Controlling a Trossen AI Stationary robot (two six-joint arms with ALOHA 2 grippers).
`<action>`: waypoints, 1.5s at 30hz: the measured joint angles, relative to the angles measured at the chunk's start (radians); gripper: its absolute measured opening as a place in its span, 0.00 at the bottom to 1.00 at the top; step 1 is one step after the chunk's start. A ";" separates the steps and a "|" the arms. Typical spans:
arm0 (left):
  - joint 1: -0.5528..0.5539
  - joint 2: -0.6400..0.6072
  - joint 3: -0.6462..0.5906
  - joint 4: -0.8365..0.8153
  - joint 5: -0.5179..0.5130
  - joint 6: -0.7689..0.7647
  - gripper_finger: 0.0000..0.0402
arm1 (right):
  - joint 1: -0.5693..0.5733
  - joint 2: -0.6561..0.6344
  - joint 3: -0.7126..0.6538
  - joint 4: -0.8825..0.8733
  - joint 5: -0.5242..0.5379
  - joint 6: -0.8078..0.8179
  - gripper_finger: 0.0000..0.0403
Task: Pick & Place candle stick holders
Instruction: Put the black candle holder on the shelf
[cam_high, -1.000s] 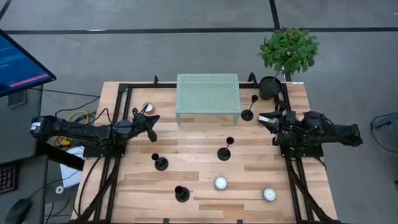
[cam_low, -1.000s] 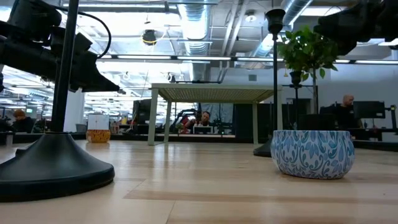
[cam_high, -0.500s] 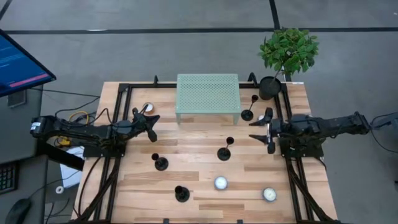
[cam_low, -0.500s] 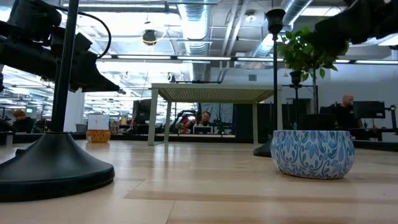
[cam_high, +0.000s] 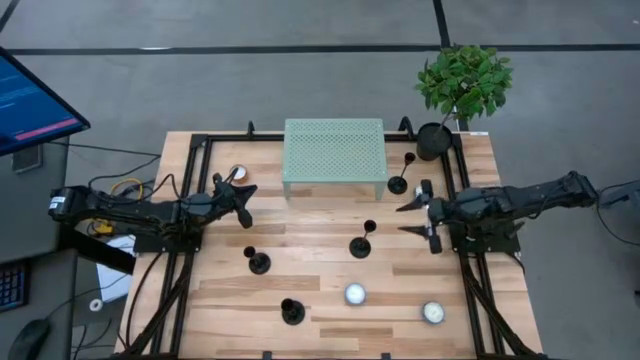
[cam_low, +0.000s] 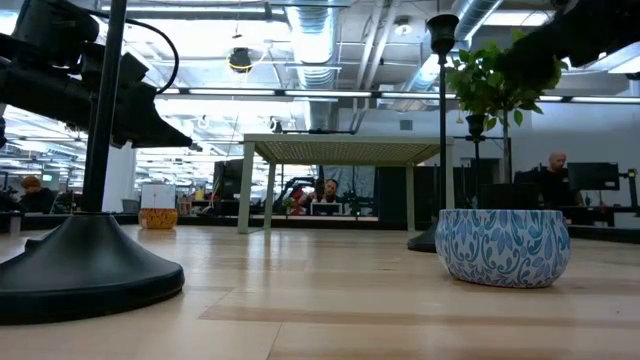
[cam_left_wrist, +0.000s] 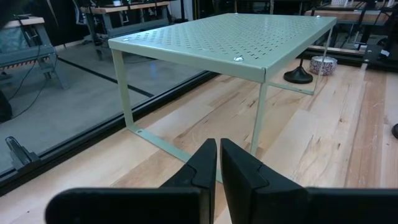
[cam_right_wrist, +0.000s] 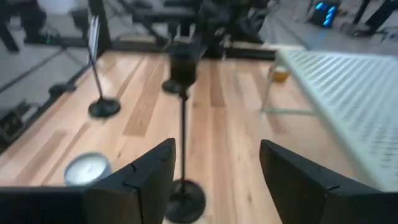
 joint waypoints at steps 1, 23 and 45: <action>0.000 0.000 0.000 0.000 0.000 0.000 0.06 | 0.008 0.028 0.000 0.011 0.000 0.000 0.56; 0.000 0.000 0.000 0.000 0.000 0.000 0.06 | 0.029 0.532 0.000 0.472 0.001 0.017 0.57; 0.000 0.000 0.000 0.000 0.000 0.000 0.06 | -0.009 0.618 0.000 0.590 -0.003 0.029 0.19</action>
